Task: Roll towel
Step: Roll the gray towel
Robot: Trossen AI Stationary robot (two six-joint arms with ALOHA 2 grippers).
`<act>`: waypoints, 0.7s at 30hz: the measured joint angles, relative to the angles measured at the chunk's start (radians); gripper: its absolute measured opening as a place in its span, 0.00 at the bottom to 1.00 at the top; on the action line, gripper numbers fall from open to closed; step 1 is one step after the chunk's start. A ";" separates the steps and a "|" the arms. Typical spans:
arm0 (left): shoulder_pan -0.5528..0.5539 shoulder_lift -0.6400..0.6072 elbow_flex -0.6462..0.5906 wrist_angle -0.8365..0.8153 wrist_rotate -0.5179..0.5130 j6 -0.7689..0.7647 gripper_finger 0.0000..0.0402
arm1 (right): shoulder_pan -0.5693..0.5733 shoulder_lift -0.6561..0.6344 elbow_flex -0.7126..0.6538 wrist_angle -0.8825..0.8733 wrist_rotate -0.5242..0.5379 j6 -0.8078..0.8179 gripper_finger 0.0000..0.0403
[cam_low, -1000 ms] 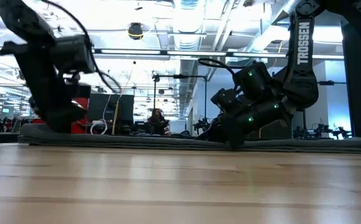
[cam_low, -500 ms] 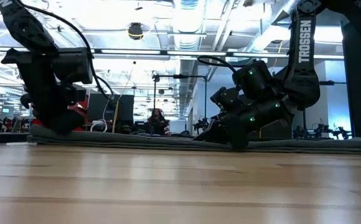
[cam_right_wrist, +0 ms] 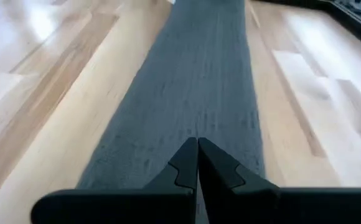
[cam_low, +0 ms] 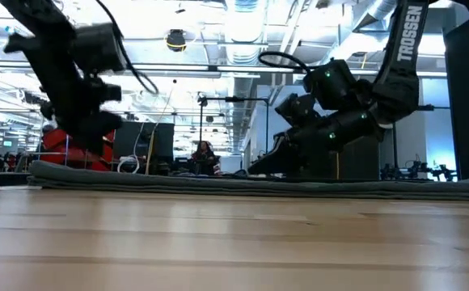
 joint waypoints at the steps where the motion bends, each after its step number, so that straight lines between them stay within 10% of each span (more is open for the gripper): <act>1: -0.015 -0.023 0.004 -0.006 -0.001 -0.013 0.20 | 0.004 -0.005 0.001 -0.018 0.000 0.000 0.00; 10: -0.212 -0.098 -0.013 -0.087 0.052 -0.278 0.20 | 0.058 -0.027 0.045 -0.202 -0.019 0.048 0.00; 21: -0.234 0.147 -0.108 0.120 0.101 -0.329 0.20 | 0.036 -0.129 0.051 -0.460 -0.019 0.103 0.00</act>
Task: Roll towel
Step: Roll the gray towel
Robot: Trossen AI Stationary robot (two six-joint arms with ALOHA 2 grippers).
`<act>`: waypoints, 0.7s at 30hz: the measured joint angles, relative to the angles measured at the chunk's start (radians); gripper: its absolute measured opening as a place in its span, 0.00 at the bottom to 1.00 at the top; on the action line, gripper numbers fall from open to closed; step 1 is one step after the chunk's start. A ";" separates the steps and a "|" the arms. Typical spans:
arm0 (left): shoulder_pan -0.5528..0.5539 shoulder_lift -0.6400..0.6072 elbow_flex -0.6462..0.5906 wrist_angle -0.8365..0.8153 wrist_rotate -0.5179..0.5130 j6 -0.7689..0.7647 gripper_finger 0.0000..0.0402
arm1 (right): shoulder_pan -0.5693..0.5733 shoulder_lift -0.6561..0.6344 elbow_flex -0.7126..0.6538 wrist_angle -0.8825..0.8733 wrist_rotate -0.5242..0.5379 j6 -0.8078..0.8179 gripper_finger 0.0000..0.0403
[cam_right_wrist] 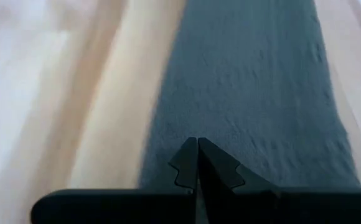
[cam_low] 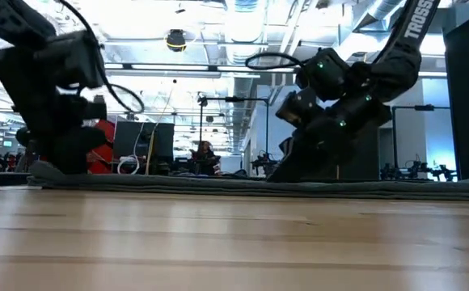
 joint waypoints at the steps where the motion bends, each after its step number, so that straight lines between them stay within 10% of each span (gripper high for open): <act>1: 0.000 0.017 0.002 0.002 0.008 -0.004 0.20 | -0.013 0.001 0.000 -0.019 0.000 -0.007 0.00; 21: -0.226 0.070 0.194 -0.102 0.164 -0.139 0.20 | -0.144 -0.015 0.141 -0.220 0.006 -0.316 0.00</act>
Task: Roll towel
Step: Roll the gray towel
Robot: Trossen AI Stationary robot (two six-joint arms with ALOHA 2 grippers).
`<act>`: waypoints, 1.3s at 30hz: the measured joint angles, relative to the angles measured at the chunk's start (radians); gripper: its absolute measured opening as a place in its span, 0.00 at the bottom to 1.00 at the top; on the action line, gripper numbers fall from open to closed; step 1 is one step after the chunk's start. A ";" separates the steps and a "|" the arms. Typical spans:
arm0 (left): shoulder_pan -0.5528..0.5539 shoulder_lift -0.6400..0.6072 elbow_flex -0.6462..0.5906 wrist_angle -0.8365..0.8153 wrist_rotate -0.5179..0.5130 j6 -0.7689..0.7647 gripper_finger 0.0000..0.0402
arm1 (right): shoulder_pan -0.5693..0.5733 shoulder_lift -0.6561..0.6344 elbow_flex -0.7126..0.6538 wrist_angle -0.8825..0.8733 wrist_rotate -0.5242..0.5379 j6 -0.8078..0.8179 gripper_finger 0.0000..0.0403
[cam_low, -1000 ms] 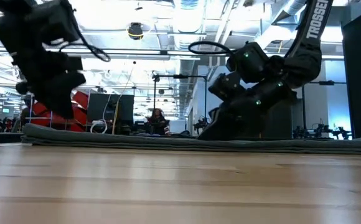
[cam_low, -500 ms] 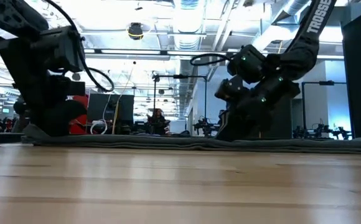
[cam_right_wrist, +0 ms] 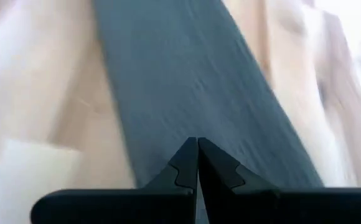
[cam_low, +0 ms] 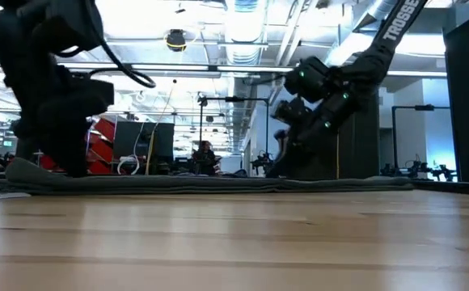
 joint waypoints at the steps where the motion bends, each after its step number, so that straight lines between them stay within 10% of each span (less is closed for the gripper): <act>1: 0.000 0.000 0.015 -0.042 -0.002 -0.012 0.20 | 0.015 0.000 0.004 -0.001 -0.001 0.000 0.00; 32: -0.132 0.070 -0.055 -0.298 -0.050 -0.257 0.20 | 0.247 0.001 0.014 0.084 -0.058 0.158 0.00; 39: -0.132 0.069 -0.054 -0.299 -0.050 -0.253 0.20 | 0.252 0.141 0.050 0.326 -0.061 0.177 0.00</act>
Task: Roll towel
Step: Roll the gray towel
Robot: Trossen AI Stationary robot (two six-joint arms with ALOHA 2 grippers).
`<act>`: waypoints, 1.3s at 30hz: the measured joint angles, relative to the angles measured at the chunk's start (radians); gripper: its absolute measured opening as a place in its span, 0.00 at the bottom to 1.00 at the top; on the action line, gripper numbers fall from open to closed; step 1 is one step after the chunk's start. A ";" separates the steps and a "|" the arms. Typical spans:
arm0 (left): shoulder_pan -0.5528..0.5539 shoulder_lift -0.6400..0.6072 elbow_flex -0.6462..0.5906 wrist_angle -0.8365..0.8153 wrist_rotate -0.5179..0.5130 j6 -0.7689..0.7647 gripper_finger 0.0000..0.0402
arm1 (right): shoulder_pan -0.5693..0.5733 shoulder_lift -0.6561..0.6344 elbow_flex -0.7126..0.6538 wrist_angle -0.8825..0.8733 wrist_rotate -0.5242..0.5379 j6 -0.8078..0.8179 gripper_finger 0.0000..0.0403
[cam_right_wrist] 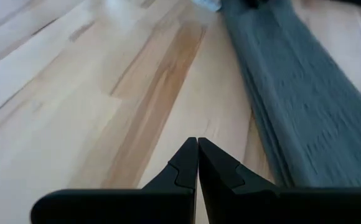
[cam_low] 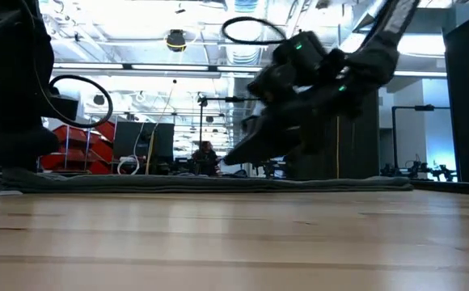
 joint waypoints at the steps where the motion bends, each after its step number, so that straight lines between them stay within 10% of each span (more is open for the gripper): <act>1: 0.000 0.000 0.000 0.000 0.000 -0.004 0.20 | 0.002 0.038 0.027 0.033 0.000 0.008 0.00; 19: -0.118 0.000 0.174 -0.160 -0.008 -0.111 0.20 | 0.024 0.531 0.732 -0.063 -0.066 0.007 0.00; 30: -0.382 0.000 0.226 -0.225 -0.083 -0.405 0.20 | 0.006 0.547 0.803 -0.086 -0.075 0.008 0.00; 39: -0.374 0.000 0.080 0.005 -0.180 -0.370 0.20 | 0.023 0.544 0.804 -0.111 -0.076 0.022 0.00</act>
